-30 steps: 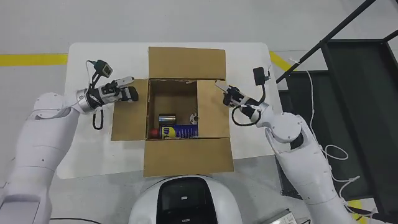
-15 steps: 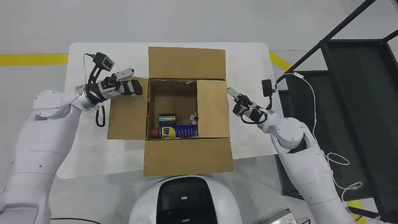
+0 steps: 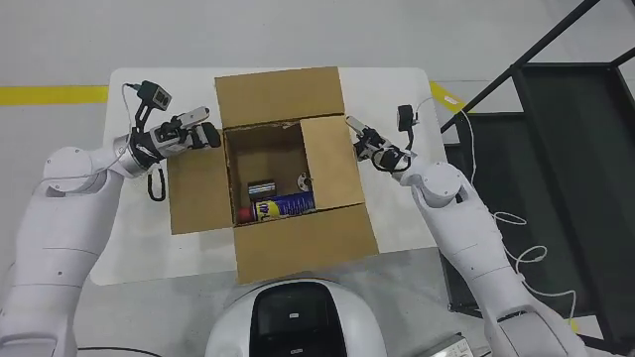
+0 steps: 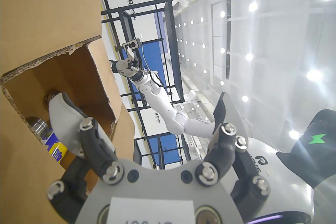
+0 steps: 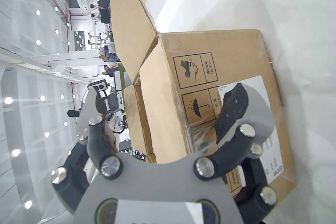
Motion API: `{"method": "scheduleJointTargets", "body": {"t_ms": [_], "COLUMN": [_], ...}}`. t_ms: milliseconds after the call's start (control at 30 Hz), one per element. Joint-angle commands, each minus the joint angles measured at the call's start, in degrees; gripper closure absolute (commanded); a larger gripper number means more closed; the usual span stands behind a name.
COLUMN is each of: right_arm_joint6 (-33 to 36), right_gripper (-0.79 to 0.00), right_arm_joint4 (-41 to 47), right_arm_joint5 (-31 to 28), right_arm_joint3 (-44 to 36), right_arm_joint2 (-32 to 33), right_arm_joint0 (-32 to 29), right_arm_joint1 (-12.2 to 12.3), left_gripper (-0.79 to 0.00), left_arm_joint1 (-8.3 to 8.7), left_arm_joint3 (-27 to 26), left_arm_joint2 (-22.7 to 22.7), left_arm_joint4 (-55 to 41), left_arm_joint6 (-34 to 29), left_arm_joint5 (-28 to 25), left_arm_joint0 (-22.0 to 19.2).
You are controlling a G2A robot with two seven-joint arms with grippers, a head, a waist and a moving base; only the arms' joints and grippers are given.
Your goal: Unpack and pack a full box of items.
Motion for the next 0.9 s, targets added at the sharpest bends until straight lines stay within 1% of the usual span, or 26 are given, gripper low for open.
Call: {"method": "scheduleJointTargets", "body": {"t_ms": [0, 100, 200, 267, 367, 400, 467, 533, 600, 700, 867], "right_arm_joint6": [0.13, -0.31, -1.45, -2.17, -2.62, -2.90, -2.90, -2.66, -2.40, -1.62, -0.76], "right_gripper": [-0.785, -0.785, -0.785, -0.785, -0.785, -0.785, -0.785, -0.785, -0.785, -0.785, -0.785], "right_arm_joint4": [0.47, 0.17, -1.89, -3.14, -5.20, -5.99, -6.46, -7.10, -7.29, -7.15, -6.81], "right_arm_joint5": [-0.90, -1.90, -1.52, -0.93, 1.06, 2.08, 3.36, 4.33, 4.88, 4.85, 3.90], "right_arm_joint3": [1.51, 2.55, 1.19, -1.75, -8.26, -11.69, -15.65, -20.21, -22.63, -25.72, -27.86], "right_arm_joint2": [-0.79, -1.48, -0.51, 1.26, 4.49, 5.93, 7.40, 8.80, 9.60, 10.54, 11.06], "right_arm_joint0": [1.38, 2.69, 1.88, -0.09, -4.49, -6.70, -9.39, -12.40, -14.05, -16.16, -17.70], "right_arm_joint1": [-0.28, -0.54, -0.18, 0.35, 1.30, 1.68, 2.04, 2.40, 2.60, 2.83, 3.01], "left_gripper": [-0.785, -0.785, -0.785, -0.785, -0.785, -0.785, -0.785, -0.785, -0.785, -0.785, -0.785], "left_arm_joint1": [0.08, 0.18, 0.01, -0.33, -0.90, -1.16, -1.52, -2.13, -2.68, -4.03, -5.67], "left_arm_joint3": [-0.28, -0.85, -1.96, -3.37, -5.36, -6.29, -6.82, -6.58, -5.69, -4.31, -3.27], "left_arm_joint2": [-0.18, -0.39, 0.14, 1.22, 3.21, 4.22, 5.47, 7.60, 9.45, 13.29, 17.40], "left_arm_joint4": [0.49, 1.13, 1.81, 2.38, 3.69, 4.36, 4.66, 5.34, 5.93, 5.93, 7.19], "left_arm_joint6": [0.29, 0.80, 2.40, 4.05, 6.29, 6.99, 7.60, 8.35, 9.56, 12.46, 17.49], "left_arm_joint5": [0.44, 1.34, 2.68, 3.97, 5.62, 6.17, 6.57, 7.86, 8.96, 11.03, 10.15], "left_arm_joint0": [0.13, 0.32, -0.40, -1.55, -3.30, -4.00, -4.60, -6.08, -7.06, -8.55, -9.02]}}
